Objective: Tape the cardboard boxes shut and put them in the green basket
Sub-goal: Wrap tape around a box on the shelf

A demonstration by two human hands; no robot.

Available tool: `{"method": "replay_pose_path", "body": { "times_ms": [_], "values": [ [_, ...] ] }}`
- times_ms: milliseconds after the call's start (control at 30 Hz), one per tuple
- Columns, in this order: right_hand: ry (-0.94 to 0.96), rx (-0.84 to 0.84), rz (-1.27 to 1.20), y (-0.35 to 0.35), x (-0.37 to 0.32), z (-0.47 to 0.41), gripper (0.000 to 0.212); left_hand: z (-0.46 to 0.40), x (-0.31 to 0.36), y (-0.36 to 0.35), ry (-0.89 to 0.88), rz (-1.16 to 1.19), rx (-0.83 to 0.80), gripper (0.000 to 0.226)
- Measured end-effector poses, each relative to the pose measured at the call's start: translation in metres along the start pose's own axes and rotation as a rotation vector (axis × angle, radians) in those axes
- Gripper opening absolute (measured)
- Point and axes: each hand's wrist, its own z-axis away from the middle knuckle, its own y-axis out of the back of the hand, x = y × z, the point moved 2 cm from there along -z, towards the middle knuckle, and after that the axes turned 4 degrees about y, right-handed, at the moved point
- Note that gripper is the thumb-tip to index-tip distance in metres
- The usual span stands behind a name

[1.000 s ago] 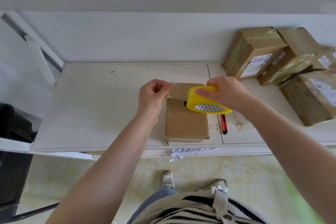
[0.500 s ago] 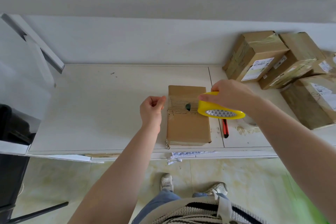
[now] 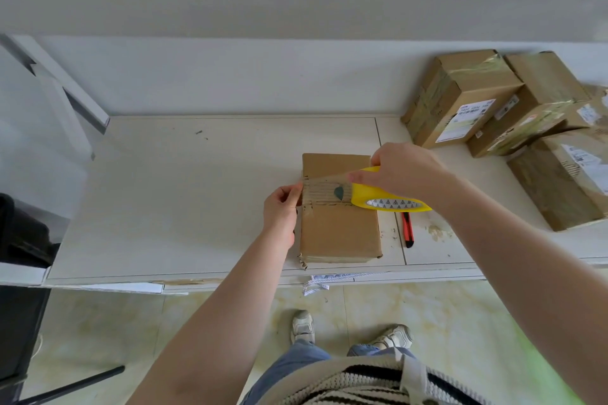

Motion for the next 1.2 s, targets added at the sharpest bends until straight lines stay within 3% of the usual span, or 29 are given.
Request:
{"method": "replay_pose_path", "body": {
  "times_ms": [133, 267, 367, 633, 733, 800, 933, 1200],
  "values": [
    [-0.009, 0.007, 0.005, -0.001, -0.001, 0.0, 0.066, 0.003, 0.001, -0.004, -0.078, -0.163, 0.076, 0.017],
    [-0.021, -0.001, -0.001, -0.001, 0.0, 0.0, 0.069, 0.0, 0.008, 0.002, -0.3, -0.835, 0.19, 0.03],
    [-0.026, 0.007, 0.001, -0.002, -0.002, 0.001, 0.07, 0.003, 0.015, 0.003, -0.534, -1.08, 0.191, 0.037],
    [0.015, 0.007, 0.01, -0.005, -0.001, 0.002, 0.074, 0.005, 0.017, 0.003, -0.553, -1.293, 0.132, 0.047],
    [0.111, -0.149, -0.197, 0.003, 0.013, 0.004, 0.067, 0.005, 0.016, 0.005, -0.562, -1.314, 0.151, 0.049],
    [0.136, -0.164, -0.258, 0.009, 0.027, 0.007, 0.064, 0.006, 0.015, 0.005, -0.59, -1.337, 0.169, 0.049],
    [0.065, -0.046, -0.191, 0.002, 0.051, 0.01, 0.064, 0.009, 0.017, 0.005, -0.615, -1.393, 0.201, 0.045],
    [-0.058, -0.106, -0.236, -0.043, 0.075, -0.003, 0.056, 0.012, 0.016, 0.003, -0.571, -1.412, 0.215, 0.047]
  ]
}}
